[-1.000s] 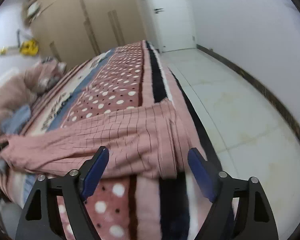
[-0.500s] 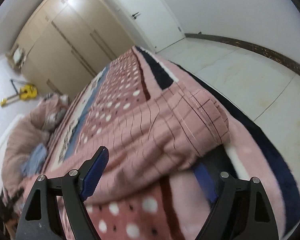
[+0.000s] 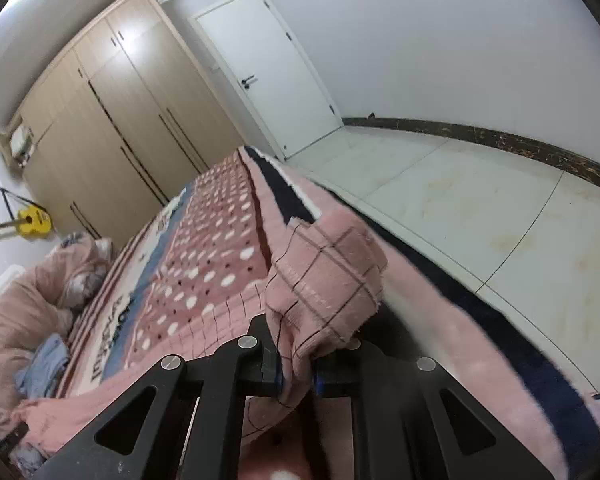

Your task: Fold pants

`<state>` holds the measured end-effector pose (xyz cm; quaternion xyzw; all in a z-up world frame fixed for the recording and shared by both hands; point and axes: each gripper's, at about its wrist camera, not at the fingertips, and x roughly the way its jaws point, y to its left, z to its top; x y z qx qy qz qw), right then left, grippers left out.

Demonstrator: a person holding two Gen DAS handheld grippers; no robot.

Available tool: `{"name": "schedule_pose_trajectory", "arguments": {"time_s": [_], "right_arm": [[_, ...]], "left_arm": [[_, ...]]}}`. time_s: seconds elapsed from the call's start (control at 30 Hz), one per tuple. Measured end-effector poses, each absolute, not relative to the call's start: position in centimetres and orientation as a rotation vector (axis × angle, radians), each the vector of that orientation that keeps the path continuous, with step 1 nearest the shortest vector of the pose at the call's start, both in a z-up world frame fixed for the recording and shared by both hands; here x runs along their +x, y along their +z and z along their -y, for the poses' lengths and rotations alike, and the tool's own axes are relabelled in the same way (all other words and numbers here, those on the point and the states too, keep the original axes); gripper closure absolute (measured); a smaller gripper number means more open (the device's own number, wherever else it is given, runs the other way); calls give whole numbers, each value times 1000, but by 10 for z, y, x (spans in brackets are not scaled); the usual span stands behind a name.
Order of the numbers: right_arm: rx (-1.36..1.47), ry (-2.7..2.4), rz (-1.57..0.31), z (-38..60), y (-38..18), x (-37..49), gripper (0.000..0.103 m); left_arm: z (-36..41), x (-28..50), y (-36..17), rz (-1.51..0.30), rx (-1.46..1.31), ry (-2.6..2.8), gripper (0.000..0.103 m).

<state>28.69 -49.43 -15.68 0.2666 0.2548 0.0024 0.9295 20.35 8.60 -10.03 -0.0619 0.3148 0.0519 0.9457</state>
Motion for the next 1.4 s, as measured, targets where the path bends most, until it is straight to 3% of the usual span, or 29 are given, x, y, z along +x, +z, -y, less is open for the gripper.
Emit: {"name": "schedule_pose_trajectory", "arguments": {"time_s": [0.7, 1.07, 1.4], "right_arm": [[374, -208, -536, 581, -118, 221, 98], [242, -35, -463, 496, -50, 227, 98], [73, 262, -465, 333, -11, 251, 98]], "left_arm": [[-67, 189, -82, -604, -125, 60, 34], [-110, 150, -78, -550, -176, 109, 34], [-162, 104, -87, -520, -202, 132, 34]]}}
